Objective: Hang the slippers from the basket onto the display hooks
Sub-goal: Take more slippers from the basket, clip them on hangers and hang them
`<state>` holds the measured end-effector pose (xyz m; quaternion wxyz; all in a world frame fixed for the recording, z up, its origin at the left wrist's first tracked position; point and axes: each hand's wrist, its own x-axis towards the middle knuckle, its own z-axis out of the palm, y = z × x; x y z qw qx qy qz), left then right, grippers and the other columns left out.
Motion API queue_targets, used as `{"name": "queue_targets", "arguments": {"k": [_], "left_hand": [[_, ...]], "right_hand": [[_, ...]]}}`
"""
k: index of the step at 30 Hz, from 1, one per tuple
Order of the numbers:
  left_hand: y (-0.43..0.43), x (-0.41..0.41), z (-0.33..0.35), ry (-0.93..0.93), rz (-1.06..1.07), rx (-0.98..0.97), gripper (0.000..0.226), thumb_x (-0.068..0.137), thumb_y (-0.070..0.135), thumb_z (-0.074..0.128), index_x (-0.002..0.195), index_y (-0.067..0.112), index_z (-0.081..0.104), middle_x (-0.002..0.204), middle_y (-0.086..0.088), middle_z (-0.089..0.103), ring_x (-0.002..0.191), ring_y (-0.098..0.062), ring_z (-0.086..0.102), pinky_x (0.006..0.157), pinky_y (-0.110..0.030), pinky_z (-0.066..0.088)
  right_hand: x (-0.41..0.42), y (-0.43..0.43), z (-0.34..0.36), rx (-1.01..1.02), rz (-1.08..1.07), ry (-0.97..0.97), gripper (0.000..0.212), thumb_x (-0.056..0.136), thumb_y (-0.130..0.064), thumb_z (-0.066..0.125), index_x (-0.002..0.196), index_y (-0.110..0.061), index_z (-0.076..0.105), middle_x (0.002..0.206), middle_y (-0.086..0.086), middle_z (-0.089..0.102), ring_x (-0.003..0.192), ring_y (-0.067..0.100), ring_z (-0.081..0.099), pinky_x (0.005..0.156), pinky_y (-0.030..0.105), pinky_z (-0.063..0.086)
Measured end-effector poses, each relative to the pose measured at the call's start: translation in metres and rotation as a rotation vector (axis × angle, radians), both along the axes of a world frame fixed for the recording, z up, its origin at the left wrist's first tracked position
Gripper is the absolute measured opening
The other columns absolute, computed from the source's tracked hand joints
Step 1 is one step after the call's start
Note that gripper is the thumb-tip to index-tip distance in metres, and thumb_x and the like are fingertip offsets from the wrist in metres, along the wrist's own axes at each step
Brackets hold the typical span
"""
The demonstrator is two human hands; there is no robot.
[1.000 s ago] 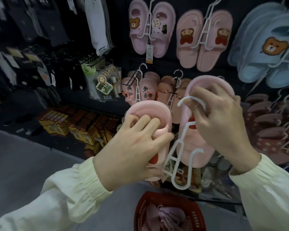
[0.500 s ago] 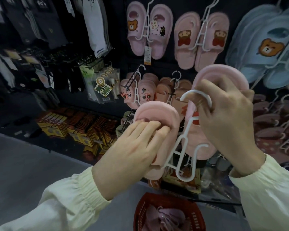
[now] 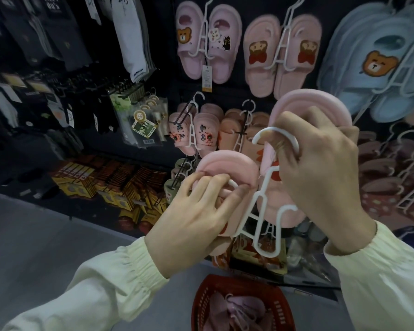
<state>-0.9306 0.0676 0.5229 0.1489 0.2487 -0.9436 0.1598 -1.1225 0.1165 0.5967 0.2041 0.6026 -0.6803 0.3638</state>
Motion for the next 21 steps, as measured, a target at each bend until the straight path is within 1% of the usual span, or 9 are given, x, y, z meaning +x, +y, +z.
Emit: {"name": "queue_targets", "arguments": {"k": [3,5,8,10,11,13,15,19,21], "left_hand": [[0.002,-0.003,-0.004,0.06,-0.011,-0.024,0.081,0.078,0.05,0.07,0.145,0.013,0.046,0.13,-0.017,0.047,0.116,-0.034,0.052,0.107,-0.052,0.037],[0.003,-0.006,-0.006,0.059,-0.01,-0.036,0.085,0.072,0.046,0.074,0.144,0.012,0.044,0.131,-0.017,0.047,0.115,-0.034,0.052,0.107,-0.054,0.037],[0.004,-0.007,-0.006,0.06,-0.026,-0.042,0.089,0.067,0.045,0.075,0.144,0.012,0.043,0.13,-0.017,0.049,0.113,-0.034,0.052,0.104,-0.053,0.037],[0.006,-0.007,-0.004,0.066,-0.032,-0.038,0.089,0.067,0.046,0.075,0.142,0.012,0.043,0.128,-0.017,0.05,0.112,-0.034,0.052,0.102,-0.053,0.038],[0.006,-0.008,-0.003,0.066,-0.031,-0.033,0.089,0.066,0.047,0.075,0.142,0.012,0.043,0.127,-0.017,0.051,0.111,-0.034,0.052,0.101,-0.052,0.039],[0.007,-0.009,0.001,0.068,-0.019,-0.021,0.089,0.064,0.047,0.074,0.14,0.012,0.044,0.126,-0.016,0.051,0.109,-0.034,0.053,0.099,-0.052,0.04],[0.006,-0.01,0.004,0.067,-0.008,-0.006,0.085,0.065,0.047,0.072,0.139,0.013,0.047,0.124,-0.015,0.052,0.106,-0.034,0.054,0.096,-0.052,0.042],[0.002,-0.011,0.007,0.043,0.01,0.034,0.092,0.063,0.054,0.071,0.141,0.013,0.046,0.125,-0.014,0.052,0.11,-0.033,0.053,0.095,-0.051,0.042],[0.002,-0.011,0.009,0.044,0.017,0.045,0.092,0.063,0.054,0.07,0.141,0.013,0.046,0.125,-0.013,0.051,0.111,-0.033,0.052,0.095,-0.05,0.041]], "right_hand": [[-0.004,0.002,-0.003,0.003,-0.004,-0.037,0.006,0.098,-0.031,0.058,0.094,-0.028,0.061,0.086,-0.01,0.047,0.078,0.011,0.041,0.08,0.033,0.024],[-0.005,0.003,-0.005,-0.003,0.002,-0.062,0.009,0.099,-0.034,0.056,0.091,-0.03,0.057,0.086,-0.013,0.045,0.077,0.009,0.038,0.08,0.032,0.023],[-0.007,0.005,-0.005,0.001,0.015,-0.106,0.015,0.1,-0.044,0.05,0.088,-0.037,0.044,0.086,-0.015,0.044,0.078,0.005,0.035,0.079,0.03,0.023],[-0.011,0.006,-0.007,0.018,0.022,-0.148,0.02,0.1,-0.051,0.043,0.089,-0.036,0.048,0.089,-0.015,0.05,0.083,0.004,0.04,0.08,0.033,0.028],[-0.013,0.007,-0.008,0.025,0.028,-0.173,0.025,0.101,-0.053,0.039,0.091,-0.034,0.052,0.093,-0.014,0.054,0.087,0.004,0.045,0.082,0.036,0.034],[-0.015,0.01,-0.01,0.024,0.05,-0.225,0.035,0.102,-0.055,0.035,0.093,-0.029,0.057,0.098,-0.013,0.06,0.094,0.007,0.053,0.086,0.046,0.044],[-0.016,0.014,-0.012,0.027,0.063,-0.264,0.041,0.103,-0.053,0.032,0.098,-0.025,0.061,0.101,-0.012,0.062,0.096,0.009,0.057,0.089,0.049,0.045],[-0.016,0.019,-0.021,0.034,0.051,-0.258,0.026,0.104,-0.045,0.041,0.106,-0.024,0.057,0.098,-0.015,0.057,0.094,0.004,0.053,0.089,0.033,0.034],[-0.014,0.02,-0.027,0.03,0.057,-0.218,0.02,0.104,-0.04,0.045,0.107,-0.024,0.056,0.1,-0.014,0.057,0.095,0.003,0.052,0.09,0.034,0.036]]}}
